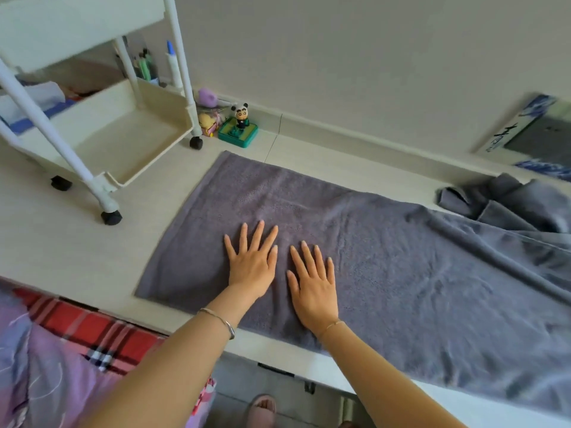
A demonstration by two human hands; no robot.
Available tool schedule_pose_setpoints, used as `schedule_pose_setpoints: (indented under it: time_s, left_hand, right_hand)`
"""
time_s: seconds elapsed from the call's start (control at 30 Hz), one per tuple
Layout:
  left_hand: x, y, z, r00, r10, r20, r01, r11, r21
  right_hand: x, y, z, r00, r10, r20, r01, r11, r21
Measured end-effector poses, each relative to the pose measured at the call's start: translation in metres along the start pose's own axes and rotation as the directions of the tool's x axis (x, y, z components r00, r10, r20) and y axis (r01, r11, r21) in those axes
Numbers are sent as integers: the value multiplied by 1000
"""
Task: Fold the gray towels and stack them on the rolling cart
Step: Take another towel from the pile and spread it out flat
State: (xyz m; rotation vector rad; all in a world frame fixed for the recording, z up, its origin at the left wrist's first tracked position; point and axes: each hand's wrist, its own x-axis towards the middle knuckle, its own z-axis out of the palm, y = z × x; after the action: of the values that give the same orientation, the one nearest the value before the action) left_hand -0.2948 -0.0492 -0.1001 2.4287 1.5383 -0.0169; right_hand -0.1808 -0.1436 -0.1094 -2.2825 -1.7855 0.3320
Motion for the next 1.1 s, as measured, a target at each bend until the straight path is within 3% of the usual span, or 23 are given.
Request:
schedule_pose_setpoints:
  time_s: [0.13,0.23,0.3,0.4,0.53,0.77,0.97,1.1]
  left_hand:
    - [2,-9,-3,997,-78,6,77,996,48]
    - [4,5,-9,989,-142,30,139,988,72]
    - [1,39,-6,999,-48,16,47,998,36]
    - [-12,115,11,969,245,46,-243,969,-43]
    - [-28,172,38,909,393,140,-398,918,6]
    - [-24,158,50,923,381,49,-384,920,80]
    - [-22,147,42,923,377,80,-383,919,90]
    - [-25,174,39,893,433,121,-443,893,76]
  right_hand:
    - [-4,16,-16,997,-13,-75,22,993,114]
    - [-22,53,-30,972,149,-183,-136,987,83]
    - [-39,85,-37,935,295,-198,-284,955,86]
    - [-61,130,-46,869,458,-187,-449,889,92]
    - [-84,156,-51,876,460,-146,-463,886,10]
    - [-98,141,-39,902,408,-139,-411,912,9]
    - [-91,139,-42,920,369,-131,-368,929,30]
    - [-106,176,-59,862,475,-178,-479,878,24]
